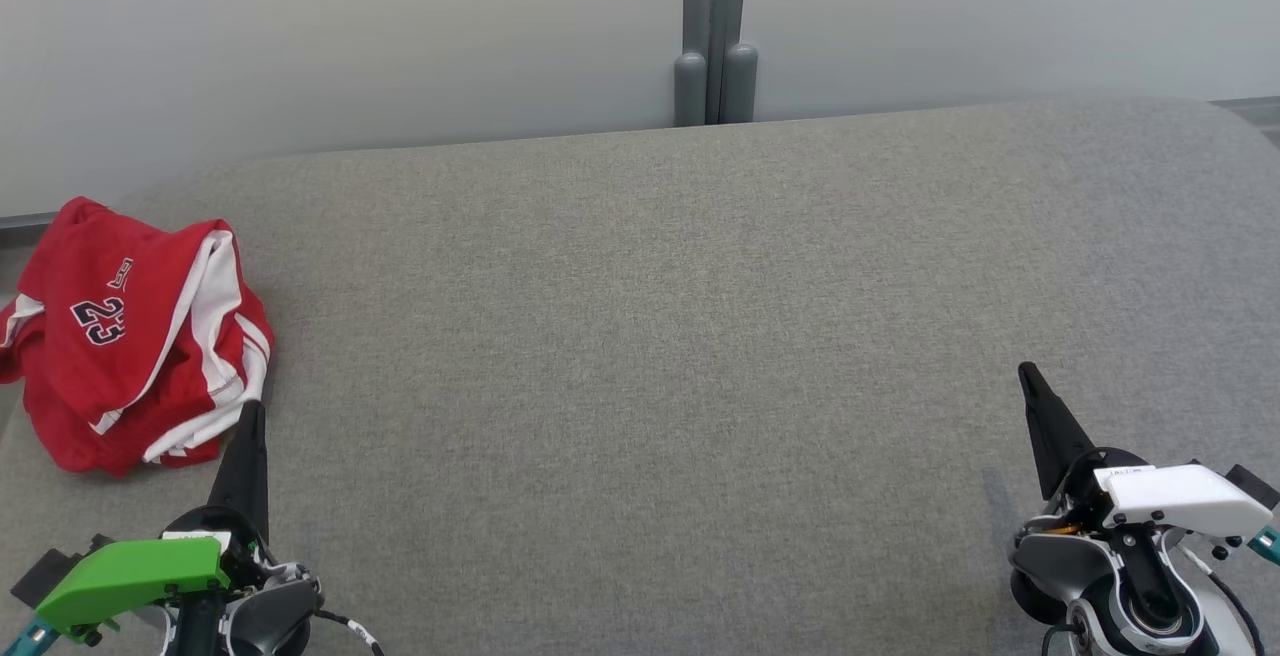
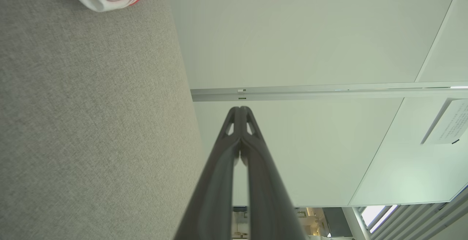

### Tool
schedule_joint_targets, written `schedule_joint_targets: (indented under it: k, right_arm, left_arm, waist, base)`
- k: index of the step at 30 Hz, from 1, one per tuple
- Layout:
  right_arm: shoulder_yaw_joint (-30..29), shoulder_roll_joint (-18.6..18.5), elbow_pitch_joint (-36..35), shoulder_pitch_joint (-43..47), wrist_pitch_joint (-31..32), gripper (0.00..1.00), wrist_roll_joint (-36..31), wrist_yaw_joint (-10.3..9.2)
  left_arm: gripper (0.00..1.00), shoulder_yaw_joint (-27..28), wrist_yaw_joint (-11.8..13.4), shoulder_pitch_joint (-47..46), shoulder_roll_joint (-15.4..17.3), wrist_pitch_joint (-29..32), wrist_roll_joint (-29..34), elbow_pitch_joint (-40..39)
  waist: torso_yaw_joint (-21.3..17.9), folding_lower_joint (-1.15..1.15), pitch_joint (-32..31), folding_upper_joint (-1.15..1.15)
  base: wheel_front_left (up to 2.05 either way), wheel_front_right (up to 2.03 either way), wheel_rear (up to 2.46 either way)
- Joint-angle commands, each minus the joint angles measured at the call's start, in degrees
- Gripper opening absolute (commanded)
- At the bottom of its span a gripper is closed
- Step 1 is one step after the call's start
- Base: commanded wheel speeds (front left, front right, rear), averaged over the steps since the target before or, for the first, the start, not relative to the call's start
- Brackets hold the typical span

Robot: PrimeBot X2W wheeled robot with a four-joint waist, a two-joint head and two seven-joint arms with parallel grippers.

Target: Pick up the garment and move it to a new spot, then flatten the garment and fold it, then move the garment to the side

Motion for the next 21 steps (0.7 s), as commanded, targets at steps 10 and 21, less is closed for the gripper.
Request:
schedule_joint_targets:
  k: [10,21]
  right_arm:
    - [0.10,0.47,1.70,1.17,-0.02,1.00,-0.02,-0.02]
    - [2.59,-0.89,0.90,1.63,-2.65,1.00,-3.79,-0.02]
  left_arm:
    - [1.00,-0.21,0.09,1.01,-0.36,-0.04,0.01,1.90]
    - [1.00,-1.47,0.05,1.54,0.05,-2.96,6.21,1.86]
  waist:
    - [0.00,0.00,0.01,0.00]
    - [0.03,0.00,0.10,0.00]
  base:
    - [0.00,0.00,0.00]
    - [0.00,0.00,0.00]
